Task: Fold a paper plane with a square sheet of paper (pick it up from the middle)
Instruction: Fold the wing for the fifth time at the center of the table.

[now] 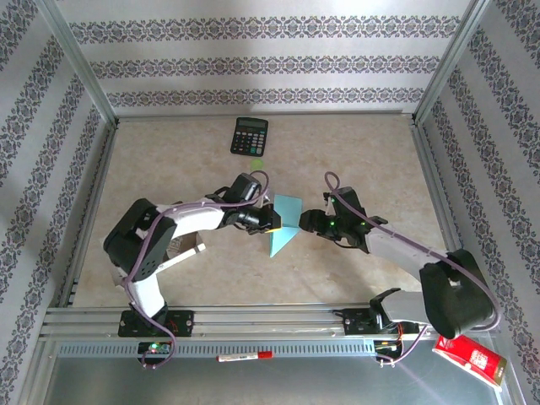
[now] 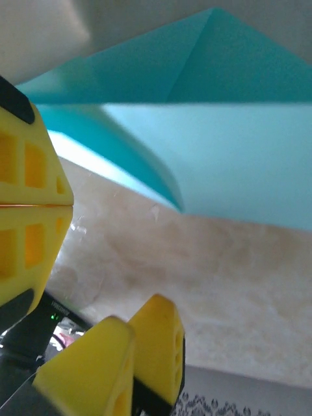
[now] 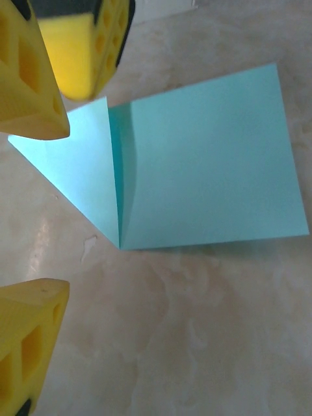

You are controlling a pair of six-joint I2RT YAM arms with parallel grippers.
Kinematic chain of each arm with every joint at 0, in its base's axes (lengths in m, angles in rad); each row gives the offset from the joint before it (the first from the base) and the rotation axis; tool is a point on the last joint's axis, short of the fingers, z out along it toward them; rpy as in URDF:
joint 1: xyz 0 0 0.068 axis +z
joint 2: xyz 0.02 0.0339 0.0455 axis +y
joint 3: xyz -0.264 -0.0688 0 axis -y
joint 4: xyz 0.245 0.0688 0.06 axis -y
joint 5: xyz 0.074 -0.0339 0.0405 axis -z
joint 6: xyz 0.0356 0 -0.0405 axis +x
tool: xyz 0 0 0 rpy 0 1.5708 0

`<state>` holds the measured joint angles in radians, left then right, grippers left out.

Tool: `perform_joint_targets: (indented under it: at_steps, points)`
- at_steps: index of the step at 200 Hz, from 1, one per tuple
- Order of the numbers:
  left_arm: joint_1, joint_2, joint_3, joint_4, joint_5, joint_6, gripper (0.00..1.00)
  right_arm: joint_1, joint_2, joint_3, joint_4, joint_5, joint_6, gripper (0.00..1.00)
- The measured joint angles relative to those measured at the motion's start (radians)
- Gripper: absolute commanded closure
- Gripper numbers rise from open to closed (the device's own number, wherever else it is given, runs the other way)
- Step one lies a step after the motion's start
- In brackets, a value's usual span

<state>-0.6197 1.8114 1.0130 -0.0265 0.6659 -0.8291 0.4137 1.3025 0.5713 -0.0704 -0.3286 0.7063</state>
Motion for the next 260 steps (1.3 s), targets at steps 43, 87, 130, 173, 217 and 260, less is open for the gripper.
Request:
perform_joint_targets:
  at_steps: [43, 87, 130, 173, 217, 260]
  points:
    - [0.022, 0.052, 0.033, -0.012, 0.008, 0.014, 0.97, 0.000, 0.086, 0.024, 0.005, -0.029, -0.008, 0.42]
    - [0.065, 0.107, 0.010, 0.033, 0.042, 0.010, 0.98, 0.000, 0.172, 0.066, 0.027, -0.067, -0.019, 0.42]
    - [0.088, 0.131, -0.039, 0.107, 0.095, -0.013, 0.99, 0.000, 0.258, 0.123, 0.056, -0.109, -0.027, 0.41]
    - [0.104, 0.131, -0.060, 0.140, 0.134, -0.016, 0.99, -0.007, 0.335, 0.163, 0.077, -0.168, -0.030, 0.45]
    - [0.117, 0.132, -0.065, 0.142, 0.155, -0.011, 0.99, -0.027, 0.370, 0.163, 0.112, -0.222, -0.027, 0.66]
    - [0.125, 0.135, -0.065, 0.141, 0.170, 0.001, 0.99, -0.028, 0.384, 0.163, 0.151, -0.258, -0.005, 0.80]
